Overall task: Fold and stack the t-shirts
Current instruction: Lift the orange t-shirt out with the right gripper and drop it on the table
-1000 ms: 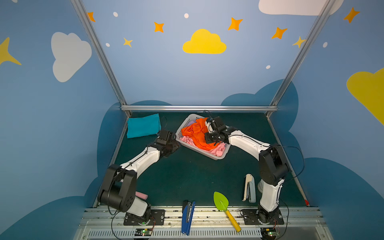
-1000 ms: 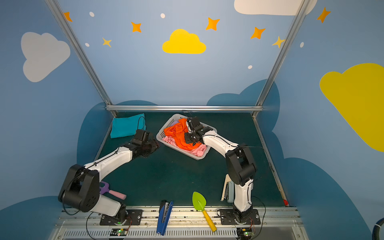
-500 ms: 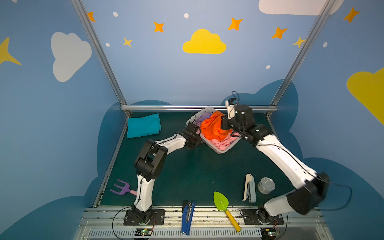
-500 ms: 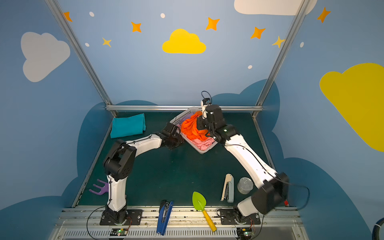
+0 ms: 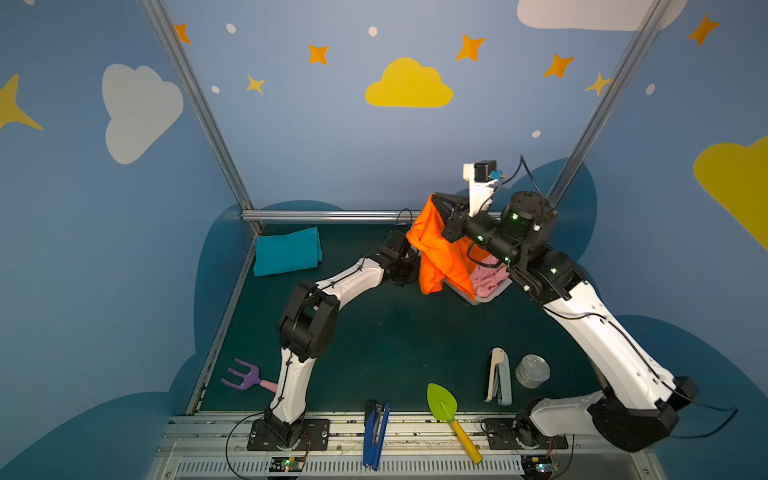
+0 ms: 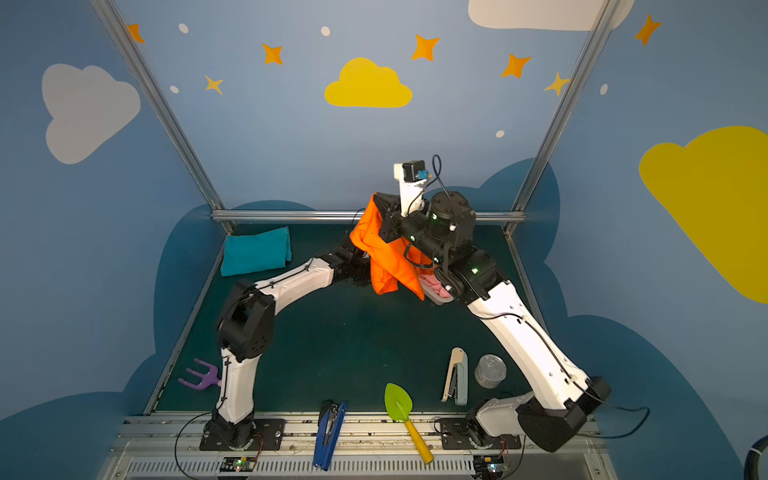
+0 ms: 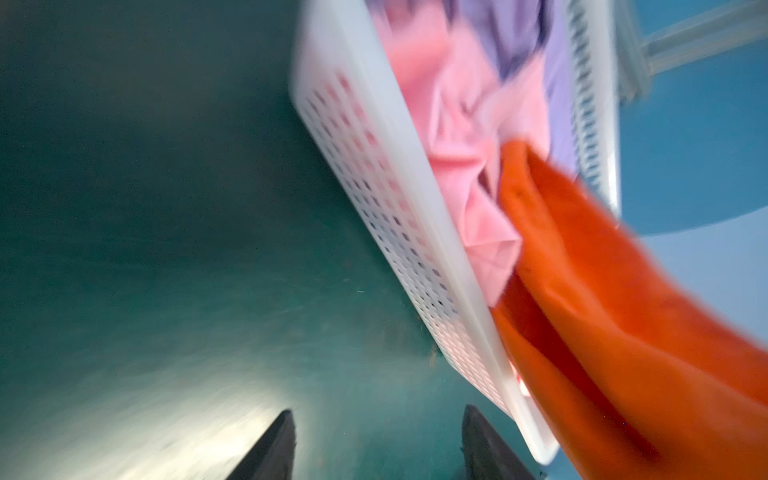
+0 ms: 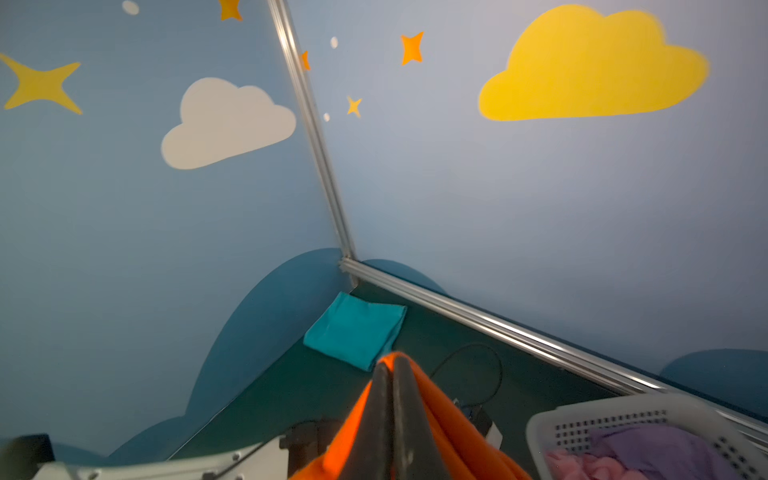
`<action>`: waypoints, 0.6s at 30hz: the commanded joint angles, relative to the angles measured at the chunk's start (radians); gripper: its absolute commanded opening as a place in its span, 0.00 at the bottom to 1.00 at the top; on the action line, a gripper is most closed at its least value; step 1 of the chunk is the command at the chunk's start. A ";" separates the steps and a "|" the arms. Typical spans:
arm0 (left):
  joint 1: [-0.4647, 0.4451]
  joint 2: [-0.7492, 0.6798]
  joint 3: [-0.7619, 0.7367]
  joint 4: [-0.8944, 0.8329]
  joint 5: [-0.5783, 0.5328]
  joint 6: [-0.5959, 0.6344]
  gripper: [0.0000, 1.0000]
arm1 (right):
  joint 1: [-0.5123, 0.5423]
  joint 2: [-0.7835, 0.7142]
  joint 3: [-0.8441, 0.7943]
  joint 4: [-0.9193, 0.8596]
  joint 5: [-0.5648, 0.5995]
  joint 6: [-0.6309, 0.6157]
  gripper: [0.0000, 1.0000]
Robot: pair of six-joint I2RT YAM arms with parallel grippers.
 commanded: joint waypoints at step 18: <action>0.199 -0.722 -0.589 -0.140 -0.439 0.067 0.87 | -0.032 -0.016 -0.296 -0.256 0.322 -0.107 0.71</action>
